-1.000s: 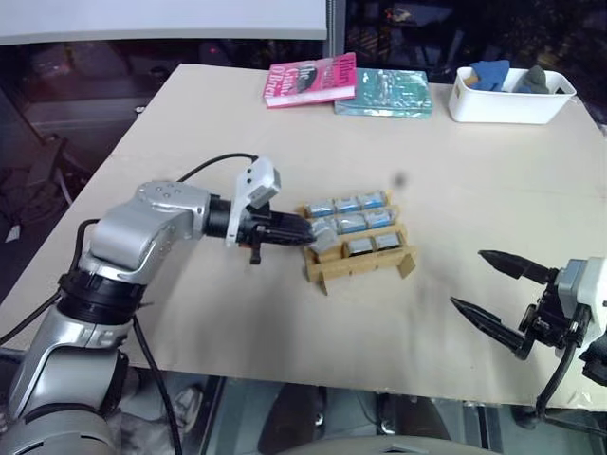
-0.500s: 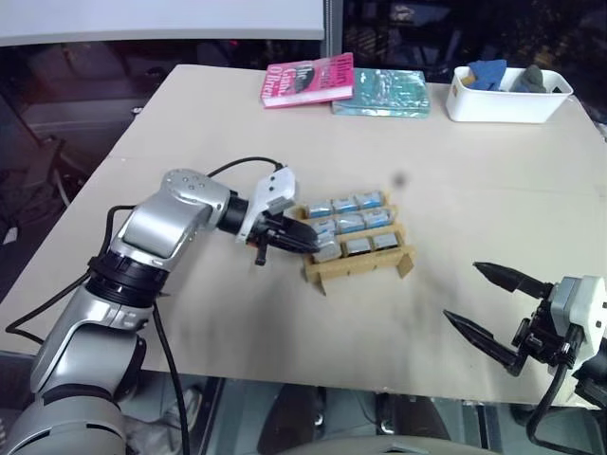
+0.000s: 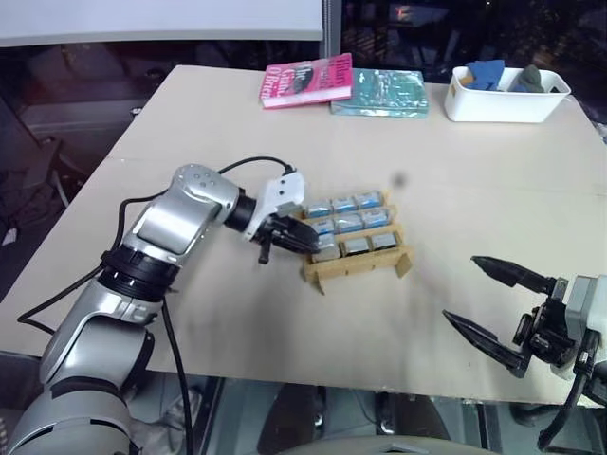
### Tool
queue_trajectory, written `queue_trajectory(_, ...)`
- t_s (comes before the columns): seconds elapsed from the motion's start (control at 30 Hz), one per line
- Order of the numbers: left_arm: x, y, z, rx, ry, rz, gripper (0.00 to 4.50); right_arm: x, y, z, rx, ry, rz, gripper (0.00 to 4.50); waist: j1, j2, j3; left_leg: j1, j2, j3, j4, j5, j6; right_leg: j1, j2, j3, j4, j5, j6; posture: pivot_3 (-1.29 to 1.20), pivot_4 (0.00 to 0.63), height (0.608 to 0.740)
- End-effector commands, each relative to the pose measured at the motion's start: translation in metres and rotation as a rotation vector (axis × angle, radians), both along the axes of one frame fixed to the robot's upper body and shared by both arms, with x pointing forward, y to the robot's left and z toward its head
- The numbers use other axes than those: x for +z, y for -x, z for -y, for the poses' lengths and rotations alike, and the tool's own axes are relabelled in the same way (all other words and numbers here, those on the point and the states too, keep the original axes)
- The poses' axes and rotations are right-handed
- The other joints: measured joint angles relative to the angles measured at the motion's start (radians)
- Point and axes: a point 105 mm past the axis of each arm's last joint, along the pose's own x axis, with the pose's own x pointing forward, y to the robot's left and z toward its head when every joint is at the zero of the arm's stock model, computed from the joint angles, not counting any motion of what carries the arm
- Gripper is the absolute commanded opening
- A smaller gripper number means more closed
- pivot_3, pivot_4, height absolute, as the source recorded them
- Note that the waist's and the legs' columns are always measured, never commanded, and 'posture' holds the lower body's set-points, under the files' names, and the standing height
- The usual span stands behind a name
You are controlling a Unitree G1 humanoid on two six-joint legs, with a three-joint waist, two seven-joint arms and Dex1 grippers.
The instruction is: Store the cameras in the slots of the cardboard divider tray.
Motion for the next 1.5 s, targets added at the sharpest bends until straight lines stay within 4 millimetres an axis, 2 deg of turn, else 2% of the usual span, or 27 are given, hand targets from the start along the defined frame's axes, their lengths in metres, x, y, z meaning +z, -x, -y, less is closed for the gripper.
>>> queue_trajectory(0.03,0.006,-0.004,-0.003,0.031,-0.021,0.04,0.63,0.012,0.003,-0.004,0.033,-0.007,0.052,4.45,0.0,0.0,0.0,0.0,0.0,0.0,0.0,0.0,0.0,0.0,0.0,0.0,0.0,0.0,0.0,0.0,0.15,0.74)
queue_trajectory(0.33,0.004,-0.006,-0.002,0.062,-0.03,0.042,0.63,0.021,0.002,-0.011,0.076,-0.054,0.076,4.45,0.0,0.0,0.0,0.0,0.0,0.0,0.0,0.0,0.0,0.0,0.0,0.0,0.0,0.0,0.0,0.0,0.15,0.74)
queue_trajectory(0.5,0.004,-0.008,-0.001,0.077,-0.023,0.036,0.63,0.019,0.0,-0.011,0.081,-0.044,0.069,4.45,0.001,0.0,0.0,0.0,0.0,0.0,0.0,0.0,0.0,0.0,0.0,0.0,0.0,0.0,0.0,0.0,0.15,0.74)
queue_trajectory(0.67,0.013,-0.01,0.003,0.089,0.018,0.074,3.0,0.018,-0.001,-0.01,0.082,-0.041,0.066,4.5,0.002,0.0,0.0,0.0,0.0,0.0,0.001,0.0,0.0,0.0,0.0,0.0,0.0,0.0,0.0,0.0,0.15,0.74)
queue_trajectory(0.7,0.016,-0.011,0.004,0.093,0.027,0.092,3.35,0.018,-0.001,-0.01,0.082,-0.04,0.065,4.5,0.004,0.0,0.0,0.0,0.0,0.0,0.001,0.0,0.0,0.0,0.0,0.0,0.0,0.0,0.0,0.0,0.15,0.74)
queue_trajectory(0.77,0.029,-0.007,0.005,0.105,0.096,0.107,4.25,0.016,-0.002,-0.01,0.081,-0.034,0.058,4.5,0.004,0.0,0.0,0.0,0.0,-0.001,0.002,0.0,0.0,0.001,-0.001,-0.001,0.001,0.0,0.0,0.0,0.15,0.74)
queue_trajectory(0.93,0.075,0.004,0.005,0.195,0.423,0.106,4.25,0.005,-0.011,-0.009,0.039,-0.005,0.033,4.5,0.001,0.0,0.0,-0.001,0.0,-0.001,0.002,0.0,0.0,0.001,-0.002,-0.001,0.0,0.0,0.0,0.0,0.15,0.74)
queue_trajectory(1.1,0.1,0.005,-0.015,0.372,0.691,0.28,4.25,-0.009,-0.036,0.004,-0.07,0.057,0.024,4.5,-0.002,0.0,0.0,0.0,0.0,-0.002,0.001,0.0,0.0,0.001,-0.006,-0.001,0.0,0.0,0.0,0.0,0.15,0.74)
queue_trajectory(1.23,0.082,0.007,-0.043,0.557,0.765,0.307,4.25,-0.015,-0.048,0.014,-0.11,0.079,0.021,4.5,0.0,0.0,0.0,0.0,0.0,-0.001,0.002,0.0,0.0,0.001,-0.006,-0.001,0.001,0.0,0.0,0.0,0.15,0.74)
queue_trajectory(1.3,0.068,0.023,-0.057,0.571,0.825,0.264,4.25,-0.019,-0.048,0.021,-0.107,0.088,0.0,4.5,0.0,0.0,0.0,0.0,0.0,-0.001,0.001,0.0,0.0,0.001,-0.006,-0.001,0.0,0.0,0.0,0.0,0.15,0.74)
queue_trajectory(1.33,0.058,0.032,-0.066,0.594,0.837,0.236,4.39,-0.022,-0.047,0.027,-0.109,0.104,-0.013,4.5,-0.003,0.0,0.0,0.0,0.0,-0.001,0.001,0.0,0.0,0.001,-0.007,-0.001,0.0,0.0,0.0,0.0,0.15,0.74)
queue_trajectory(1.4,0.039,0.044,-0.078,0.655,0.792,0.248,4.39,-0.028,-0.044,0.04,-0.119,0.133,-0.042,4.5,-0.002,0.0,0.0,0.0,0.0,-0.001,0.0,0.0,0.0,0.001,-0.007,-0.001,-0.001,0.0,0.0,0.0,0.15,0.74)
queue_trajectory(1.5,0.024,0.051,-0.091,0.754,0.707,0.326,4.39,-0.033,-0.041,0.058,-0.141,0.156,-0.079,4.5,0.009,-0.001,-0.001,0.0,0.0,-0.002,0.0,0.0,-0.001,0.002,-0.008,-0.003,-0.002,0.0,0.0,0.0,0.15,0.74)
